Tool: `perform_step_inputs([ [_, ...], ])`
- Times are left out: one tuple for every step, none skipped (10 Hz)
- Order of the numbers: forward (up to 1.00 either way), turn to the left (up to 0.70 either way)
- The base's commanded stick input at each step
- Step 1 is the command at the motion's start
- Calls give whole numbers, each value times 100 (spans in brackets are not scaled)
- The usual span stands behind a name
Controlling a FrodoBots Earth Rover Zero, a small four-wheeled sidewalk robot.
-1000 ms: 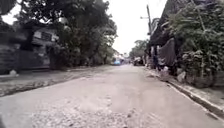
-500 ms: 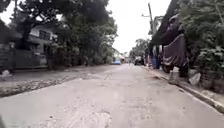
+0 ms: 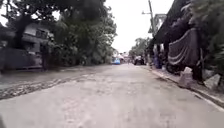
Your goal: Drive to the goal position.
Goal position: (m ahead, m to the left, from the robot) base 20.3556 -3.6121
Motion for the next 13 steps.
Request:
perform_step_inputs([
  [100, 0],
  [100, 0],
  [100, 0],
  [100, 0],
  [100, 0],
  [100, 0],
  [100, 0],
  [100, 0],
  [100, 0],
  [100, 0],
  [100, 0],
  [100, 0],
  [100, 0],
])
